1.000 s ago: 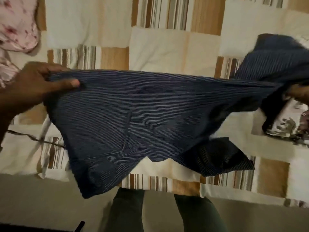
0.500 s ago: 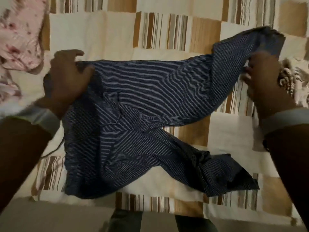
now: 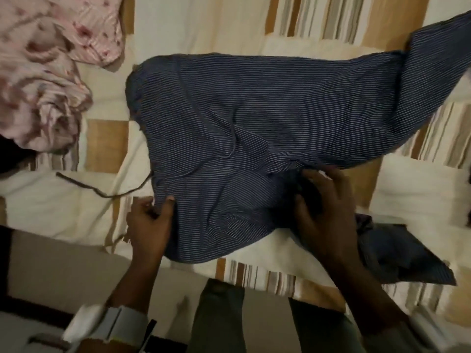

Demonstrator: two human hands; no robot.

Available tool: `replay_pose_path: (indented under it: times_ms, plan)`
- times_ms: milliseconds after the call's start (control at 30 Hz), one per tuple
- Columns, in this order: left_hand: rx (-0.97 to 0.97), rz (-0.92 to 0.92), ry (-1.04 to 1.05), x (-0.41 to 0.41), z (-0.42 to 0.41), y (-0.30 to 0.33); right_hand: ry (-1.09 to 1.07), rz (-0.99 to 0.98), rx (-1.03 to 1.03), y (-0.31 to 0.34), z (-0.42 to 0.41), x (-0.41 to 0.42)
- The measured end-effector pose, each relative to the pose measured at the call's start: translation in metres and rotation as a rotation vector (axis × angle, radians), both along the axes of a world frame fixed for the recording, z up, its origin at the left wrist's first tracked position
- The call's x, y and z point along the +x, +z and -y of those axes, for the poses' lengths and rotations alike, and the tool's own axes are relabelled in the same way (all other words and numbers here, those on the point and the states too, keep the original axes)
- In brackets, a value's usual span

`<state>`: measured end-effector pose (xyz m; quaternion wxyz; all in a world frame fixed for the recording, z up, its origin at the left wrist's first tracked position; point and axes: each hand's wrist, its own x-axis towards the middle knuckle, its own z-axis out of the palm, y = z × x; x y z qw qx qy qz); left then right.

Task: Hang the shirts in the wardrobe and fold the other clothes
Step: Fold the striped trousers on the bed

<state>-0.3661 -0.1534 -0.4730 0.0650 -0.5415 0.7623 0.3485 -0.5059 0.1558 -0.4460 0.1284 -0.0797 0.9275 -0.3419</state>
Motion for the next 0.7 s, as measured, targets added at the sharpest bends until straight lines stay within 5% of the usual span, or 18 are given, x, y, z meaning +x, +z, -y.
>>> replay_pose_path:
  times_ms: [133,233,367,567,700]
  plan:
    - [0.150,0.112,0.069,0.005,0.011,0.011,0.053,0.153,0.149,-0.009,0.049,0.007]
    - [0.010,-0.078,-0.109,0.008,0.013,0.029,-0.006,0.165,0.259,-0.017,0.062,0.005]
    - [-0.130,-0.361,0.014,0.013,0.032,0.033,-0.015,0.204,0.248,-0.030,0.061,-0.001]
    - [0.020,-0.068,0.035,0.038,0.068,-0.003,0.009,0.161,0.231,-0.040,0.058,0.002]
    - [-0.119,-0.075,-0.036,0.027,0.056,0.009,0.019,0.164,0.216,-0.038,0.057,0.002]
